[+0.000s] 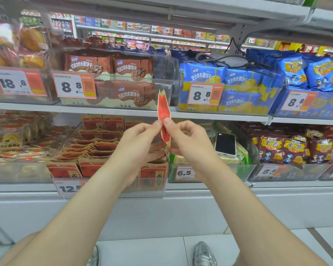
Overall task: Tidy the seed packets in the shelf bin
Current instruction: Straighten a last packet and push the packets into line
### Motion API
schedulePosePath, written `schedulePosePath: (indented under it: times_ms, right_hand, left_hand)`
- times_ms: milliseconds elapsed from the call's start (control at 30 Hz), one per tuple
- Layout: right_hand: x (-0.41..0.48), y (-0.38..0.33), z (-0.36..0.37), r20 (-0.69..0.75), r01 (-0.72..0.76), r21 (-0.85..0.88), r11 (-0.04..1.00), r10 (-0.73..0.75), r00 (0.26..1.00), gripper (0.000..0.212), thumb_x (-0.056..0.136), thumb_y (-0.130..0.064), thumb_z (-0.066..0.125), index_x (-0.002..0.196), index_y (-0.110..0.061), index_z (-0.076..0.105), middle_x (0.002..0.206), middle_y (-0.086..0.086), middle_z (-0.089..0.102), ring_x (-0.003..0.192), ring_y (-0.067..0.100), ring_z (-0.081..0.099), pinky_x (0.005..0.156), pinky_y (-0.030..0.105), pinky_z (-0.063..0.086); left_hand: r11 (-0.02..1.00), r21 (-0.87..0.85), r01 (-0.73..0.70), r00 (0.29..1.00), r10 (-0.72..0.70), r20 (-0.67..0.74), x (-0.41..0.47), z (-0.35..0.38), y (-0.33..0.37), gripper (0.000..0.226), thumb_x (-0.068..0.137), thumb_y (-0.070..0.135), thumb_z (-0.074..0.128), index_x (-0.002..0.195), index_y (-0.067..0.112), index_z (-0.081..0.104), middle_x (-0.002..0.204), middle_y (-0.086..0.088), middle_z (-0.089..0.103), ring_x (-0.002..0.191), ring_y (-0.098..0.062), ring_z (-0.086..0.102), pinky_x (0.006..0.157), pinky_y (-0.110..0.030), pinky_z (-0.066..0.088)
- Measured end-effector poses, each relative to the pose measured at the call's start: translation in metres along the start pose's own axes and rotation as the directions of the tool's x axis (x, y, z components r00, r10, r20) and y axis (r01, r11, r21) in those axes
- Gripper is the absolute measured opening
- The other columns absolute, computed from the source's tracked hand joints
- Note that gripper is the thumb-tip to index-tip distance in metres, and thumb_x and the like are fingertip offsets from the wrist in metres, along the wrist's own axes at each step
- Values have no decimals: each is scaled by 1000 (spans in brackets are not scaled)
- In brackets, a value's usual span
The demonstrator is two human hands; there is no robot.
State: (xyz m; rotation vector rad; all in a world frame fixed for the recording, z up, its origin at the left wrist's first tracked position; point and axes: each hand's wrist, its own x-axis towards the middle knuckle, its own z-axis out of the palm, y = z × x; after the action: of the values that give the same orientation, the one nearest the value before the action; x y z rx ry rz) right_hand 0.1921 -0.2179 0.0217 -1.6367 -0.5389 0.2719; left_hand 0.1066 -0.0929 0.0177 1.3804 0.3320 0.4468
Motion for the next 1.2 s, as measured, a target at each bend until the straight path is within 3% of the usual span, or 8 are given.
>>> schedulePosePath:
  times_ms: [167, 300, 400, 667, 733, 800, 900, 1200]
  right_hand:
    - [1, 7, 6, 2, 111, -49, 993, -111, 994, 55, 103, -59, 61, 93, -6, 73, 93, 24, 76, 92, 46, 73, 83, 65, 61]
    - [2, 12, 9, -14, 184, -210, 960, -191, 981, 45, 107, -57, 54, 85, -21, 71, 77, -1, 75, 81, 31, 74, 77, 59, 63]
    - [4, 15, 10, 2, 181, -224, 957, -186, 983, 44, 108, -55, 53, 81, -22, 66, 79, 1, 74, 82, 30, 75, 78, 59, 63]
    - [1, 16, 6, 61, 131, -129, 983, -124, 990, 51, 110, -54, 48, 97, -13, 76, 95, 18, 78, 93, 39, 76, 84, 63, 62]
    - [0, 13, 1, 100, 86, -11, 996, -84, 991, 46, 114, -40, 49, 100, -10, 80, 101, 22, 78, 90, 30, 76, 86, 50, 66]
    - [-4, 12, -4, 121, 55, 42, 998, -60, 991, 34, 109, -34, 60, 99, -10, 82, 93, 10, 80, 86, 14, 74, 90, 39, 65]
    - [-5, 17, -5, 79, 40, 59, 997, -45, 996, 21, 96, -35, 80, 98, -15, 82, 94, 4, 82, 92, 17, 78, 100, 48, 62]
    - [-10, 13, 0, -79, 153, -22, 988, -154, 985, 47, 81, -18, 94, 119, -23, 68, 112, -4, 77, 93, 6, 78, 80, 27, 65]
  left_hand:
    - [968, 229, -98, 995, 90, 46, -3, -9, -3, 38, 105, 37, 69, 103, 2, 82, 104, -12, 83, 105, -21, 80, 103, -37, 61]
    - [913, 367, -177, 983, 145, 114, -6, -18, -5, 34, 109, 37, 62, 100, 13, 85, 103, -7, 83, 104, -15, 80, 104, -39, 60]
    - [882, 423, -208, 977, 170, 127, -5, -23, -6, 33, 109, 36, 61, 97, 15, 83, 102, -10, 82, 102, -17, 80, 104, -44, 61]
    - [911, 366, -191, 978, 145, 151, -7, -23, -4, 32, 111, 30, 58, 102, 10, 82, 104, -3, 83, 104, -14, 79, 100, -34, 62]
    - [955, 250, -160, 981, 125, 151, -6, -24, -3, 32, 112, 25, 56, 110, 4, 80, 109, -6, 83, 109, -16, 79, 101, -31, 61]
    - [982, 141, -122, 980, 96, 176, -6, -25, -2, 31, 112, 20, 54, 115, -2, 77, 113, -9, 82, 113, -18, 78, 100, -26, 60]
    - [989, 128, -79, 978, 51, 204, -7, -24, -2, 30, 112, 16, 54, 116, -3, 76, 115, -11, 82, 115, -19, 77, 102, -25, 58]
    - [992, 128, 18, 989, -37, 144, -13, -26, 1, 38, 105, 38, 64, 114, 5, 81, 113, -9, 82, 107, -22, 80, 98, -35, 62]
